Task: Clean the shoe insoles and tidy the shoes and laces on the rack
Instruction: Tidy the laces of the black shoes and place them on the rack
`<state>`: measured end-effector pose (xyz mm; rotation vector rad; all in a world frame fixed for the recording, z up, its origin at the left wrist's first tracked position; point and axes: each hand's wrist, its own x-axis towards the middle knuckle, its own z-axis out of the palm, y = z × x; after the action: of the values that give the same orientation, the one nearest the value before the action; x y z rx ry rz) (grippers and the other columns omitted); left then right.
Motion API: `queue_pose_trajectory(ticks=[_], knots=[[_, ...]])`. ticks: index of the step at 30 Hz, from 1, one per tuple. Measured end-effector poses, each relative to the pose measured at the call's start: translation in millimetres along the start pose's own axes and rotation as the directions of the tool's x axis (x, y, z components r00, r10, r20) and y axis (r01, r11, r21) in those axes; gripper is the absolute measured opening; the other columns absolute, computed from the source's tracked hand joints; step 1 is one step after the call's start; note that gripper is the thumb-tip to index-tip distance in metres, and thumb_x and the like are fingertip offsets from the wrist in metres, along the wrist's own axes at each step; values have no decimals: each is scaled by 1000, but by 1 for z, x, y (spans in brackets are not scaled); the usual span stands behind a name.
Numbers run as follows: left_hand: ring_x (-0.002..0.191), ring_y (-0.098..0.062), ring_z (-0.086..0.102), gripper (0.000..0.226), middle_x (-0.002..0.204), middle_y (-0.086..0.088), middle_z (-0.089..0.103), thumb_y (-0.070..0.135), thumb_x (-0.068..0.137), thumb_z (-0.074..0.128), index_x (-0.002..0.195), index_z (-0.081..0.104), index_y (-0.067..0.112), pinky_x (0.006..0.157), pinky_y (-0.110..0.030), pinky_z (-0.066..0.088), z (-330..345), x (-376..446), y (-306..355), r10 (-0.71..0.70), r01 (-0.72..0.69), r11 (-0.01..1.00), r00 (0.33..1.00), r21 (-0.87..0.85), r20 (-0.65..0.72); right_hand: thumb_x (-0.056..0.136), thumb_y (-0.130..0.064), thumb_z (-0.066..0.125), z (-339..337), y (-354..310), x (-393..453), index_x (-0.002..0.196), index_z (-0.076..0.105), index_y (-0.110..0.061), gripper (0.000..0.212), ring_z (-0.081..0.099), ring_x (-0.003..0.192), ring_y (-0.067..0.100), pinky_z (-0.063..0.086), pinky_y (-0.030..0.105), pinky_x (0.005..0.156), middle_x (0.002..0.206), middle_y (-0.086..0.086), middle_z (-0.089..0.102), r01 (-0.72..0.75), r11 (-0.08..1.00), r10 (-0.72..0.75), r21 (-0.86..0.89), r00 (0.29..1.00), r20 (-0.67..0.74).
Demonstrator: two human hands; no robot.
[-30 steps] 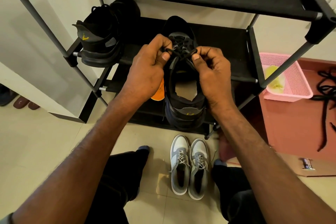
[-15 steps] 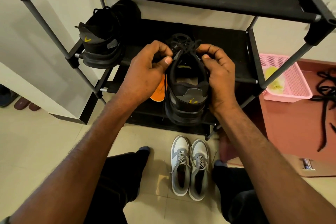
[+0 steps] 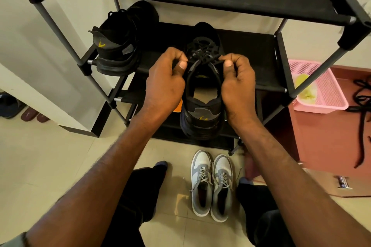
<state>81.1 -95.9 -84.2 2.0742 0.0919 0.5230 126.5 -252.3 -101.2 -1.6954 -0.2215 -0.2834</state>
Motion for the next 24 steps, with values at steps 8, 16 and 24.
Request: queue_pose_trajectory(ticks=[8,16,24], knots=[[77,-26,71,16,96,-14,60,12,112,34,109,49,11,67,-24,58,-12,10,9,-225,191,917,973,-351,-58,114,-17,30,-15,-18,19,107,53,-15,24,73,81,23,59,35,81,81,6,76,-276,841,344,464,937,-66],[63,-13,47,15,78,0,53,1,100,41,101,54,8,54,-39,40,-36,25,1,159,-146,977,984,154,-79,104,-11,48,-46,-10,28,109,60,-10,13,60,73,1,52,21,67,89,-2,63,213,942,-235,-261,970,-56],[93,-26,52,18,100,-11,58,22,102,54,115,66,26,77,-44,49,-84,30,-3,165,-337,673,936,659,311,93,-11,65,-96,-44,47,130,59,-15,38,69,102,39,51,43,75,120,13,68,602,228,-125,-765,797,590]])
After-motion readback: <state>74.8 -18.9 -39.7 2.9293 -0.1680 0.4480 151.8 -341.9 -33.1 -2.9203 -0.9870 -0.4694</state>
